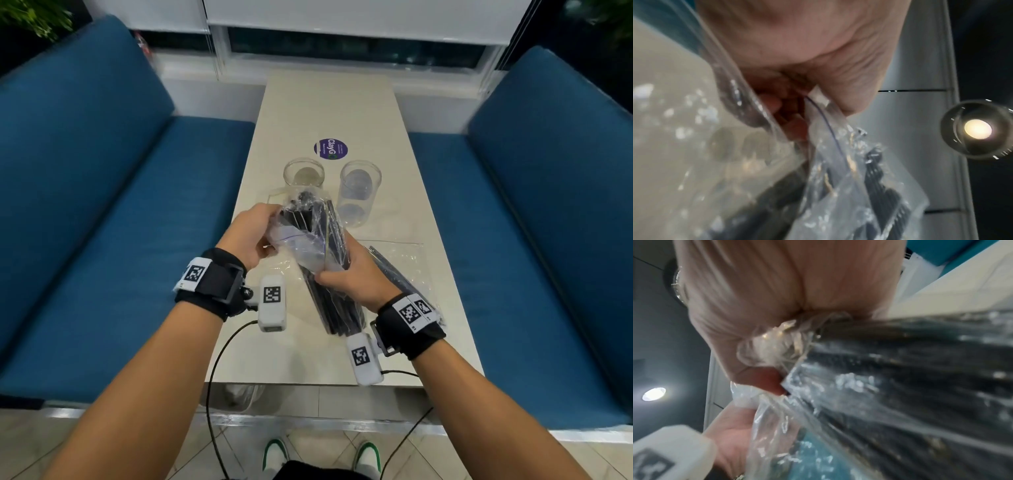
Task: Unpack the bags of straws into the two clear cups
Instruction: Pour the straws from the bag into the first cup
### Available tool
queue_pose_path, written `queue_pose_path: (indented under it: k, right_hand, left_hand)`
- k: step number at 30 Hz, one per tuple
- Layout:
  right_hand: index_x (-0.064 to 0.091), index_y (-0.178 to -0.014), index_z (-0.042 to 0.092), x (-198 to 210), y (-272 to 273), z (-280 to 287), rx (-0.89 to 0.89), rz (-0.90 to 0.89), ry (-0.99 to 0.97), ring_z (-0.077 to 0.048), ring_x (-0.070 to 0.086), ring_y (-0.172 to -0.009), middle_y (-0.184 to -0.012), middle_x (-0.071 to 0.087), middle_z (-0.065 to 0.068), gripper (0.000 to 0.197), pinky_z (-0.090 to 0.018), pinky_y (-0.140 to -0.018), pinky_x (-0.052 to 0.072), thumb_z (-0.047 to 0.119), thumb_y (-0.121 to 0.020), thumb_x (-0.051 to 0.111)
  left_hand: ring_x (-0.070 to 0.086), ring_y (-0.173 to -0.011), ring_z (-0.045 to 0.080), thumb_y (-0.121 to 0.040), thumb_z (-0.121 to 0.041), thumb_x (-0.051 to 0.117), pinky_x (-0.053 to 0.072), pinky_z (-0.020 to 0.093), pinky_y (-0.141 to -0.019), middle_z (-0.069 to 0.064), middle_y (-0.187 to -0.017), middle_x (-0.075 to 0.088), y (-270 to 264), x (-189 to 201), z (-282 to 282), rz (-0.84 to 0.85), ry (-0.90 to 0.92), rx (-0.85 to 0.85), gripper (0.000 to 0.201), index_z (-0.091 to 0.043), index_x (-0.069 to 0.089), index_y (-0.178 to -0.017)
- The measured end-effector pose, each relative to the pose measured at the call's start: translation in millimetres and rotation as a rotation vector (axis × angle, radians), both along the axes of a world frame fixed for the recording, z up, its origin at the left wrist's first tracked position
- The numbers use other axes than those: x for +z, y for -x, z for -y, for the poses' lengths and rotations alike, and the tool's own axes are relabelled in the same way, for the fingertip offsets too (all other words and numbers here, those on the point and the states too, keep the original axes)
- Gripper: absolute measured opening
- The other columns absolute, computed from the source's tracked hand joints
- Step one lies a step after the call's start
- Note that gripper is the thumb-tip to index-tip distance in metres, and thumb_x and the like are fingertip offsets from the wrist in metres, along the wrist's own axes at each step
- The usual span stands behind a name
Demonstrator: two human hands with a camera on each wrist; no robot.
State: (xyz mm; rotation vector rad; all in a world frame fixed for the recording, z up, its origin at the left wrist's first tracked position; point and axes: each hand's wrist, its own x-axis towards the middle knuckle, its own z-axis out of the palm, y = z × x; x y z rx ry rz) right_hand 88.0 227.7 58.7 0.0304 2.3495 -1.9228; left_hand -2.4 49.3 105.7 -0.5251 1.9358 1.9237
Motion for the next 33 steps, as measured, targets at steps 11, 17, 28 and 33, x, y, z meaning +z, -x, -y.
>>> queue_pose_path:
  k: [11,17,28,33]
  right_hand:
    - [0.05,-0.147,0.019,12,0,-13,0.0,0.077,0.196,-0.034,0.069,-0.119,-0.137,0.068,-0.012,0.089,-0.046,-0.095,0.056,0.01,-0.062,0.074]
    - [0.076,-0.121,0.017,9,-3,-10,-0.034,0.153,0.341,-0.008,0.075,-0.088,-0.101,0.08,0.002,0.059,-0.02,-0.077,0.056,0.008,-0.064,0.062]
    - [0.06,-0.125,0.029,25,8,10,-0.191,-0.193,-0.113,-0.005,0.066,-0.113,-0.117,0.069,0.011,0.046,-0.034,-0.103,0.051,0.059,-0.107,0.03]
    - [0.062,-0.115,0.019,31,8,12,-0.343,-0.259,-0.179,-0.012,0.063,-0.102,-0.11,0.064,-0.003,0.034,-0.035,-0.095,0.051,0.038,-0.114,0.034]
  left_hand:
    - [0.035,-0.036,0.007,-0.106,-0.014,0.042,0.026,0.018,-0.037,0.001,-0.057,0.045,-6,-12,12,0.102,-0.049,-0.277,0.026,-0.014,0.058,-0.086]
    - [0.061,-0.076,0.019,-0.095,0.015,0.047,0.052,0.029,-0.053,0.011,-0.109,0.064,-20,-14,9,-0.26,0.162,-0.29,0.066,-0.032,0.053,-0.142]
    - [0.067,-0.129,0.034,-0.1,-0.049,0.061,0.062,0.042,-0.09,0.012,-0.132,0.074,-53,7,-15,-0.197,-0.336,-0.38,0.054,-0.011,0.069,-0.137]
    - [0.077,-0.094,0.021,-0.093,-0.025,0.077,0.062,0.048,-0.094,0.008,-0.107,0.081,-65,8,-28,-0.267,-0.31,-0.313,0.038,-0.006,0.074,-0.126]
